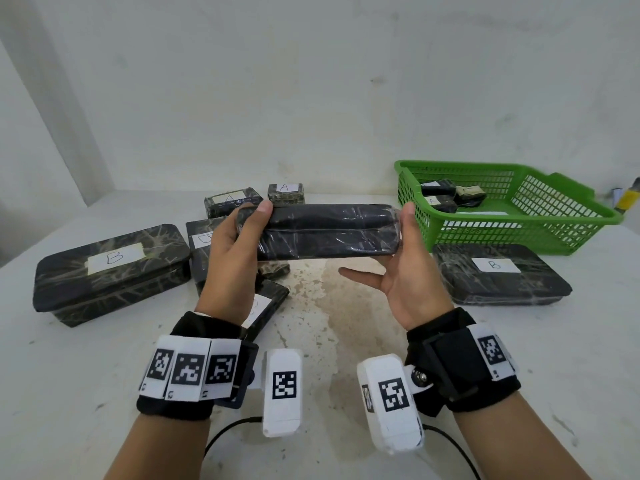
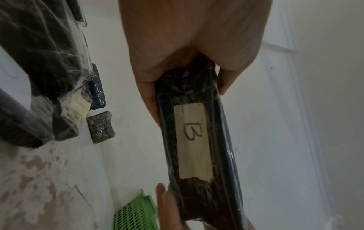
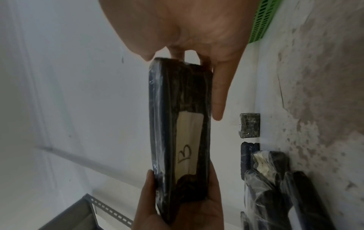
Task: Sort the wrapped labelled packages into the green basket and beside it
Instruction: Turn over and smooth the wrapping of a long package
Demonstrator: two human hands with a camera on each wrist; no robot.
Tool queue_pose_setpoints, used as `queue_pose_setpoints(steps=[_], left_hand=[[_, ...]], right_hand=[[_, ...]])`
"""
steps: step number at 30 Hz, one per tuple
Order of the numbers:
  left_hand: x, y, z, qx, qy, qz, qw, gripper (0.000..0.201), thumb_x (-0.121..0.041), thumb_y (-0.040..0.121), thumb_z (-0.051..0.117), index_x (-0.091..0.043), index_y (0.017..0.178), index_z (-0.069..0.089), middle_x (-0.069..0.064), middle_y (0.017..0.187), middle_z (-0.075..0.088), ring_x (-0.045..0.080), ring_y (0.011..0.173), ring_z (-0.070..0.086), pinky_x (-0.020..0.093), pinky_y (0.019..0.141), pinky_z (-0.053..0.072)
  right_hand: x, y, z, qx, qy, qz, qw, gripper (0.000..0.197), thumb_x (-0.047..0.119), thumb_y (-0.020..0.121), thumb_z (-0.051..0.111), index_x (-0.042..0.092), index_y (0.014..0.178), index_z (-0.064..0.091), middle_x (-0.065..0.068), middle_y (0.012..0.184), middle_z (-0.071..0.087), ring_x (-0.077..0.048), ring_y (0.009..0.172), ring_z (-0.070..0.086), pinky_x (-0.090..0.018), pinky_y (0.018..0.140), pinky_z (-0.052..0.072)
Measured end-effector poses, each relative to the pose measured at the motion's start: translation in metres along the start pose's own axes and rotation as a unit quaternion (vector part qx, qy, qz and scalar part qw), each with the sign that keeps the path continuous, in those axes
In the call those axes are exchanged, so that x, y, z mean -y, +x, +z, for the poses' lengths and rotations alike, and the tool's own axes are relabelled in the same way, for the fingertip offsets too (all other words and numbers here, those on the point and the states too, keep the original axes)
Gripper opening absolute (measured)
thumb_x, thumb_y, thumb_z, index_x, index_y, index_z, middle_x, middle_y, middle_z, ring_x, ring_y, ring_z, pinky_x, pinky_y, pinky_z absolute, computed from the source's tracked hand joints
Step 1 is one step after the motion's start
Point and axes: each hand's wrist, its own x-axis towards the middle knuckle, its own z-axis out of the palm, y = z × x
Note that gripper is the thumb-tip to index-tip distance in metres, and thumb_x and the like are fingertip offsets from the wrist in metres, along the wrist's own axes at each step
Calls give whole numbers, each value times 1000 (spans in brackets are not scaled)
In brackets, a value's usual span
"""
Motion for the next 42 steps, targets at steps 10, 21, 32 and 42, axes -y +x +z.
queue_pose_setpoints(steps=[10, 21, 32, 42], left_hand=[[-4, 1, -6, 21, -10, 28, 999, 33, -40, 61, 60, -20, 87, 59, 7, 134, 49, 16, 120, 52, 36, 89, 46], [5, 8, -8, 64, -18, -70, 995, 24, -25, 102, 48, -16, 116, 66, 6, 112, 72, 21, 101, 70, 32, 73, 58], [6, 5, -4, 102, 18, -113, 988, 20, -33, 98, 52, -22, 108, 65, -4, 96, 73, 13, 88, 70, 27, 71, 52], [9, 5, -1, 39, 40, -77, 995, 17, -25, 101, 52, -19, 89, 63, -3, 77, 72, 14, 70, 68, 24, 53, 51]], right_hand=[[3, 4, -7, 34, 53, 84, 995, 34, 35, 102, 40, 14, 97, 67, -8, 85, 70, -16, 65, 70, -24, 42, 53], [1, 8, -10, -4, -41, 46, 998, 35, 23, 101, 37, 30, 106, 70, -5, 114, 70, -22, 94, 68, -47, 91, 55], [-10, 12, -13, -71, -117, -63, 989, 25, 29, 99, 56, 18, 77, 57, -3, 82, 64, -19, 84, 59, -38, 84, 51], [-16, 9, -9, -51, -128, -65, 988, 32, 18, 94, 64, 17, 70, 42, -12, 82, 52, -19, 80, 53, -30, 74, 44]])
